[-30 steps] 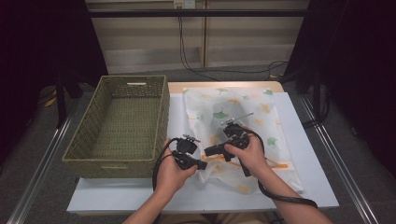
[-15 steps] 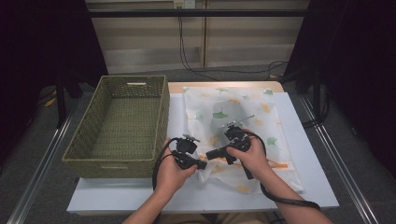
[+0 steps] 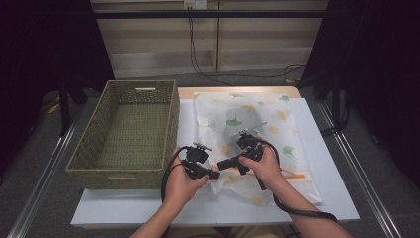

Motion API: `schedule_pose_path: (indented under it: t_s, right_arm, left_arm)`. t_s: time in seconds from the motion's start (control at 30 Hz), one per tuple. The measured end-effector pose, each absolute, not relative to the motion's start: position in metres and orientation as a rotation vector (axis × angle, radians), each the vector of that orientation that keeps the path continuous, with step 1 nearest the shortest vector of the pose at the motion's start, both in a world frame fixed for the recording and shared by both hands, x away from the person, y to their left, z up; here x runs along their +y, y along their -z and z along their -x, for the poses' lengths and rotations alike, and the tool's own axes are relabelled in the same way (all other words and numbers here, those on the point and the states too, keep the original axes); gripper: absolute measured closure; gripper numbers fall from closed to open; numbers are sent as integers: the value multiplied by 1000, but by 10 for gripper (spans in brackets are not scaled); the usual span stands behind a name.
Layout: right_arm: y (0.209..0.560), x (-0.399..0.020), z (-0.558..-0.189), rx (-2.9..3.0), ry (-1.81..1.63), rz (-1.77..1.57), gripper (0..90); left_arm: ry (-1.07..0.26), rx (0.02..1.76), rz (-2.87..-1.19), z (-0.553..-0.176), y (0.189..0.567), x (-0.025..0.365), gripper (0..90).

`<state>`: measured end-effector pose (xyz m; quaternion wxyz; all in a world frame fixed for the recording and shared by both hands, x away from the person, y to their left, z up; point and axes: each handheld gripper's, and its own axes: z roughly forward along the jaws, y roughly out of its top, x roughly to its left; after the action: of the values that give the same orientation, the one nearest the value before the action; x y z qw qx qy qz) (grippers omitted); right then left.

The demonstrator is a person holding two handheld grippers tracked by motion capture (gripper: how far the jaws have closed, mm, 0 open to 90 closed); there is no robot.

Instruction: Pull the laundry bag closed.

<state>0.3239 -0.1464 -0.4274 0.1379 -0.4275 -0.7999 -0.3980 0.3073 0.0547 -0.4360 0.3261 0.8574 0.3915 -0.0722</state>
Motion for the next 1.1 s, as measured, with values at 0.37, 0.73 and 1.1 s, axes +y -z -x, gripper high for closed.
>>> schedule_pose_path:
  t_s: [0.37, 0.73, 1.1]
  right_arm:
    - [426, -150, -323, -2304, 1166, 1238, 900]
    - [429, -158, -320, -2295, 1162, 1275, 900]
    - [431, -169, -318, -2292, 1154, 1307, 900]
  left_arm:
    - [223, 1069, -2210, -311, 432, 56, 868]
    - [243, 1101, -2178, -311, 426, 62, 879]
    - [236, 1107, -2171, -310, 420, 64, 880]
